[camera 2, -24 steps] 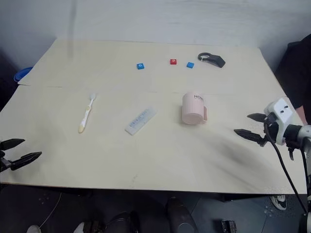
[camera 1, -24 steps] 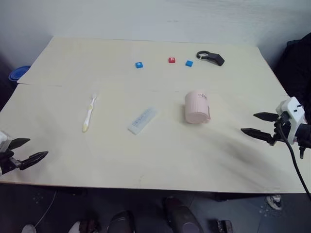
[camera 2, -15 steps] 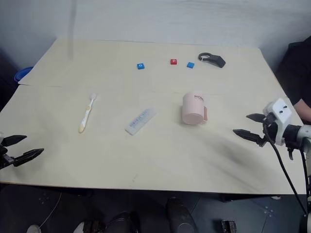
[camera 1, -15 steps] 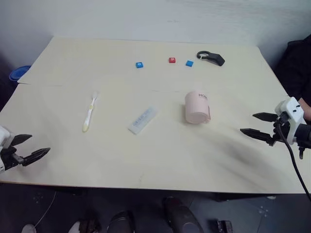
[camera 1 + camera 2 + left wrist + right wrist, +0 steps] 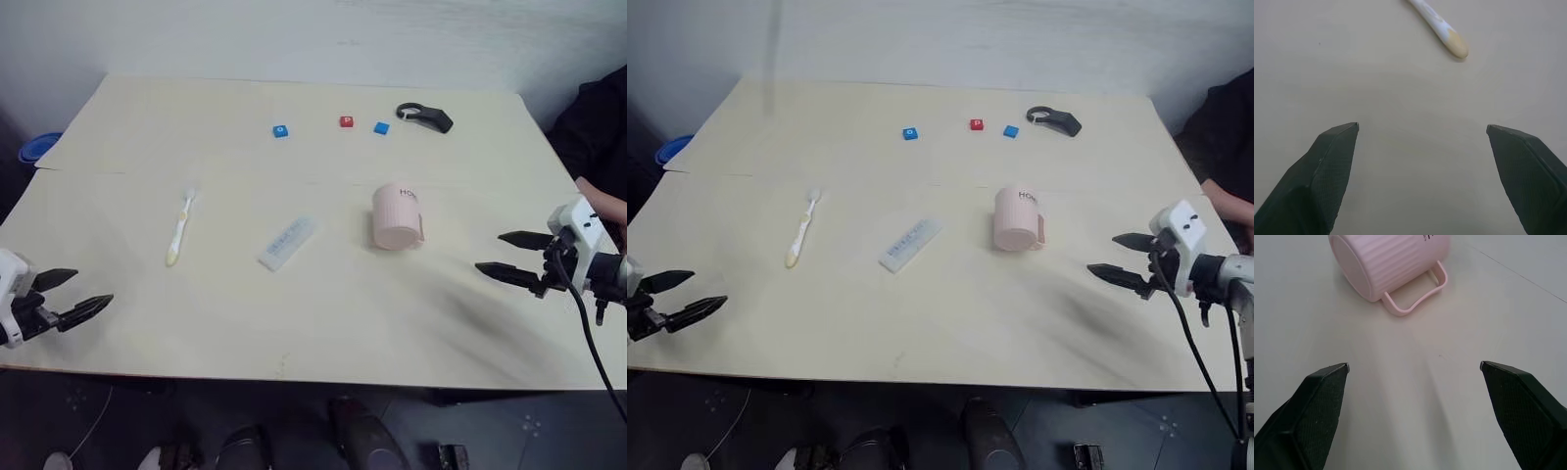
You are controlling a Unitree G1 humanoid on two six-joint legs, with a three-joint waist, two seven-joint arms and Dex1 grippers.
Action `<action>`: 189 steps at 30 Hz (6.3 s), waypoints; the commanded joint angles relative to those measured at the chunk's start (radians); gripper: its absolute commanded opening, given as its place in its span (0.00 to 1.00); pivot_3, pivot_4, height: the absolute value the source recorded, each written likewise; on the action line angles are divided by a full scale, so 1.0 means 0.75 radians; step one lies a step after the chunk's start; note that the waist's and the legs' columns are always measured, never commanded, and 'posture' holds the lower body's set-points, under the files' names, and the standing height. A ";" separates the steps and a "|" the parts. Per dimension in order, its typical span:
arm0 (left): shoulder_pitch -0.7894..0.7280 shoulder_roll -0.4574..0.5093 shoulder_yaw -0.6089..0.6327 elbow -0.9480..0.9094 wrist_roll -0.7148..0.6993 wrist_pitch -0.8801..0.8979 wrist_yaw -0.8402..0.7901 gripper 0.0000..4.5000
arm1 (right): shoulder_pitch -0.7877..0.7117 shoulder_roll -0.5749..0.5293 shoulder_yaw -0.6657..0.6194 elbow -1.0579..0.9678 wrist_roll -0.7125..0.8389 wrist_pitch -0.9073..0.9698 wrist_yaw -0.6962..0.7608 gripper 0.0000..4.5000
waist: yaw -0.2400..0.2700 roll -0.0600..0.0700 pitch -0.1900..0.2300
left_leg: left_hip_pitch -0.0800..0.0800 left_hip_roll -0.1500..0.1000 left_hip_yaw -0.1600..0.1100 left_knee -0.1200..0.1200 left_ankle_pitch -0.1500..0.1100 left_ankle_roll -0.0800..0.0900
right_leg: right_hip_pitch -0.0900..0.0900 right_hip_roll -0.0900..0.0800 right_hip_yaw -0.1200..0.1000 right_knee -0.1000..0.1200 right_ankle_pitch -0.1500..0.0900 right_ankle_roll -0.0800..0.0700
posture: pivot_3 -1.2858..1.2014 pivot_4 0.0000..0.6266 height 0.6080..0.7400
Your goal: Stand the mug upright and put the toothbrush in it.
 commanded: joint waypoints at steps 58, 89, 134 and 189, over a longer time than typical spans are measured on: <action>-0.877 -0.772 -0.547 -0.426 0.382 0.587 1.094 0.45 | 0.638 0.085 -0.387 -1.357 0.814 0.378 -0.754 1.00 | 0.100 -0.010 -0.003 | -0.008 -0.016 -0.036 0.005 0.003 0.008 | 0.003 0.000 0.003 -0.006 0.009 0.015 | 0.52 0.24 1.00; -0.476 -0.084 0.378 -0.683 -0.607 1.077 0.344 0.98 | 0.138 0.092 -0.296 -0.727 0.778 0.498 -0.573 1.00 | 0.150 -0.020 -0.006 | -0.009 -0.009 -0.037 0.001 -0.004 0.000 | 0.004 -0.025 -0.051 -0.007 -0.002 -0.007 | 0.52 0.24 1.00; -0.847 -0.122 -0.702 -0.832 -0.377 0.528 -0.177 1.00 | -0.610 0.449 0.244 0.326 -0.120 0.553 -0.848 0.00 | 0.098 -0.001 0.000 | -0.026 -0.020 -0.033 0.020 0.005 0.005 | -0.017 -0.015 -0.035 0.019 0.003 0.004 | 0.52 0.24 1.00; -0.678 -0.206 -0.467 -0.728 -0.459 0.693 0.164 1.00 | 0.303 0.356 0.114 -0.711 -0.042 -0.159 -0.529 0.95 | 0.089 -0.001 0.000 | -0.023 -0.021 -0.040 0.019 0.007 0.003 | -0.017 -0.017 -0.038 0.027 0.000 0.000 | 0.52 0.24 1.00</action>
